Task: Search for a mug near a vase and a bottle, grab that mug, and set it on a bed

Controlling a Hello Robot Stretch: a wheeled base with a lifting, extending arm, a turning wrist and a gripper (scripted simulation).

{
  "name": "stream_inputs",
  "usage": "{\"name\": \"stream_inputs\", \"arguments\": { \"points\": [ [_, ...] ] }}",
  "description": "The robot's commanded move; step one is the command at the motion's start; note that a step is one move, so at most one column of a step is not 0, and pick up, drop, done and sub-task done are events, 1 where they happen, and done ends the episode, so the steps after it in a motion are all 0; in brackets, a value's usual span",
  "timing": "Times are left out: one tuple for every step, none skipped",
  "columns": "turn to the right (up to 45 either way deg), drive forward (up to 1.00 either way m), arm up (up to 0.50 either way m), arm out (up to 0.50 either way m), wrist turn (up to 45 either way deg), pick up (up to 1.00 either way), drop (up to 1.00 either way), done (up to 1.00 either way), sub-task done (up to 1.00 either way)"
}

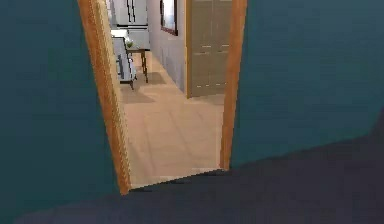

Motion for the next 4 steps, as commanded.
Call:
{"name": "stream_inputs", "arguments": {
  "points": [
    [0.0, 1.0, 0.0, 0.0, 0.0, 0.0, 0.0, 0.0, 0.0],
    [0.0, 0.45, 0.0, 0.0, 0.0, 0.0, 0.0, 0.0, 0.0],
    [-15.0, 0.0, 0.0, 0.0, 0.0, 0.0, 0.0, 0.0, 0.0],
    [-3.0, 0.0, 0.0, 0.0, 0.0, 0.0, 0.0, 0.0, 0.0]
  ]
}}
